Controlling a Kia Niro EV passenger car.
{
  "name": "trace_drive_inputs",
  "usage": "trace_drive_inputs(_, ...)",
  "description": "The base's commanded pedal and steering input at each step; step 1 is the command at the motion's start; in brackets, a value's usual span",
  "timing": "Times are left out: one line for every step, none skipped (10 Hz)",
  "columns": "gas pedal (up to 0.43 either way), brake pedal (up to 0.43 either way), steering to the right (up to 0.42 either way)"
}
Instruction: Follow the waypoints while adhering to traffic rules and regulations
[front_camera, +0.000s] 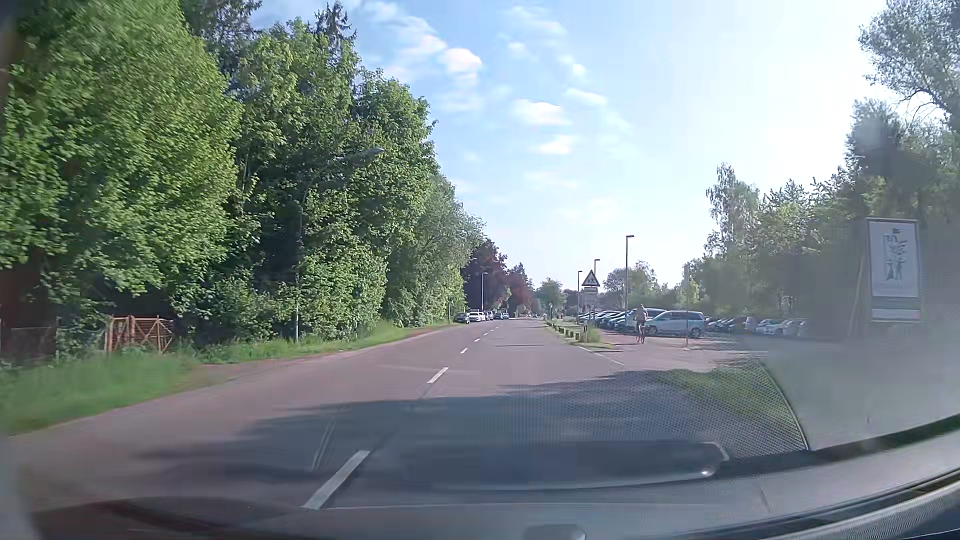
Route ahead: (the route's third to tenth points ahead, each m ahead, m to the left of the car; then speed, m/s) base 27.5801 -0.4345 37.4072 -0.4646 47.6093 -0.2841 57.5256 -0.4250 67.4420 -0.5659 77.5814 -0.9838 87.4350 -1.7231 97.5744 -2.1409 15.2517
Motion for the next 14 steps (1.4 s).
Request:
trace_drive_inputs(0.157,0.000,0.002)
trace_drive_inputs(0.157,0.012,0.002)
trace_drive_inputs(0.157,0.043,0.002)
trace_drive_inputs(0.157,0.140,0.002)
trace_drive_inputs(0.157,0.171,0.002)
trace_drive_inputs(0.150,0.195,0.002)
trace_drive_inputs(0.138,0.232,0.002)
trace_drive_inputs(0.157,0.244,0.001)
trace_drive_inputs(0.169,0.244,0.000)
trace_drive_inputs(0.130,0.238,0.000)
trace_drive_inputs(0.039,0.238,0.000)
trace_drive_inputs(0.028,0.232,0.001)
trace_drive_inputs(0.000,0.232,0.000)
trace_drive_inputs(0.000,0.232,0.000)
